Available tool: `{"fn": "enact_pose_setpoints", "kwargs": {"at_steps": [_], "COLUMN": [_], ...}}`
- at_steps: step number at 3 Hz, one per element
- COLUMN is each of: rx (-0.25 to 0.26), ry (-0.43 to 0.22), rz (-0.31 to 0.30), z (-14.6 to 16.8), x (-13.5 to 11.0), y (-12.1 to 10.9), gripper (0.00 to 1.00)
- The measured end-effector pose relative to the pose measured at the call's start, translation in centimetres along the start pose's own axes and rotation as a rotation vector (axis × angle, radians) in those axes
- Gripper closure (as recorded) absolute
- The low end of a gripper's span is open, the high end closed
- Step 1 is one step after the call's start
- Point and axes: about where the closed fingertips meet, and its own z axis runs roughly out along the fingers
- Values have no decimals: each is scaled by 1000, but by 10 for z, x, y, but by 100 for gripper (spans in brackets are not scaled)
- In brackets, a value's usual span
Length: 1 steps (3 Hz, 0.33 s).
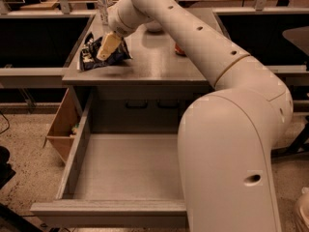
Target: Pick blue chip bag from top drawer and place on counter
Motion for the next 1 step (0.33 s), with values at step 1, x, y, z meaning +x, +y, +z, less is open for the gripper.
{"fn": "enact_pose_setpoints", "kwargs": {"at_steps": [1], "rx": [0], "ry": [0], "rz": [0], "z": [0], "x": [0], "y": [0], "gripper": [0]}}
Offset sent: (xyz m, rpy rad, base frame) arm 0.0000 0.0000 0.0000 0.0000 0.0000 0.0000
